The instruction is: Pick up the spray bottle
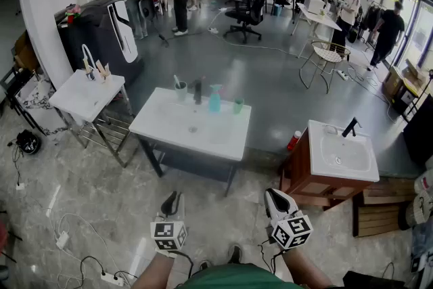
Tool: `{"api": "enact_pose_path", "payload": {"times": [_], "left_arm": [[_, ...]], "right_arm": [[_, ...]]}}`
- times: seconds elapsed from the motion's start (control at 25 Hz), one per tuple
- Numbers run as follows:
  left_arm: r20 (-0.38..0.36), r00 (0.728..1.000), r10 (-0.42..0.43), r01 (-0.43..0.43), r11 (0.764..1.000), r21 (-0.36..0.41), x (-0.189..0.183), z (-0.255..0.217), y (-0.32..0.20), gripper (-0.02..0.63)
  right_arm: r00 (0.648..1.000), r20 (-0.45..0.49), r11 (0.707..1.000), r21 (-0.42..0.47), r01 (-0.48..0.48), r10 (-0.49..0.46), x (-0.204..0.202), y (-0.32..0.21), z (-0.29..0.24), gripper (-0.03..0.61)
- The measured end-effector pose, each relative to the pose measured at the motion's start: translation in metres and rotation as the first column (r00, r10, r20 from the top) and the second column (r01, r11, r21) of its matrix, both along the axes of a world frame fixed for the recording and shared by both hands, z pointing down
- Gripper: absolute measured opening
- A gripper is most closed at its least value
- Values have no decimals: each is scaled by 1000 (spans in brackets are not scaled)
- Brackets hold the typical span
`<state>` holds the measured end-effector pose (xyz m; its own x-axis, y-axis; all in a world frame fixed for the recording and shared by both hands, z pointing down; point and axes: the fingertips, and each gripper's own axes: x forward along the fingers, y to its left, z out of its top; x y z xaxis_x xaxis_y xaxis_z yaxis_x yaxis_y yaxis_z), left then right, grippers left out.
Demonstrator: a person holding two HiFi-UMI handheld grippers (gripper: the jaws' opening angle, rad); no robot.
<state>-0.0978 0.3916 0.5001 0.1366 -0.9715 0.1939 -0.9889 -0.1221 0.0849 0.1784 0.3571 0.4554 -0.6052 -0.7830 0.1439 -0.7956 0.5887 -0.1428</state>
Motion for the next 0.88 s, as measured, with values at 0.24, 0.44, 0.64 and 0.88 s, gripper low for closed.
{"api": "enact_pose_path", "payload": {"times": [0.24,0.44,0.64,0.88], "left_arm": [[-13,1000,-17,17,1000,-3,1,3,-6,64],[-24,999,-22,22,1000,-8,9,7,-17,64],[-14,999,-41,41,999,15,20,-4,-36,64],[8,997,-76,75,993,88,38,-35,-69,64]], "right_arm": [[1000,-4,1000,-4,3,-3,7,-3,3,18],[1000,-7,1000,-3,11,-11,12,-16,4,18],[999,41,1000,-7,-1,2,28,-39,3,17],[997,74,999,30,-27,24,65,-82,-6,18]]}}
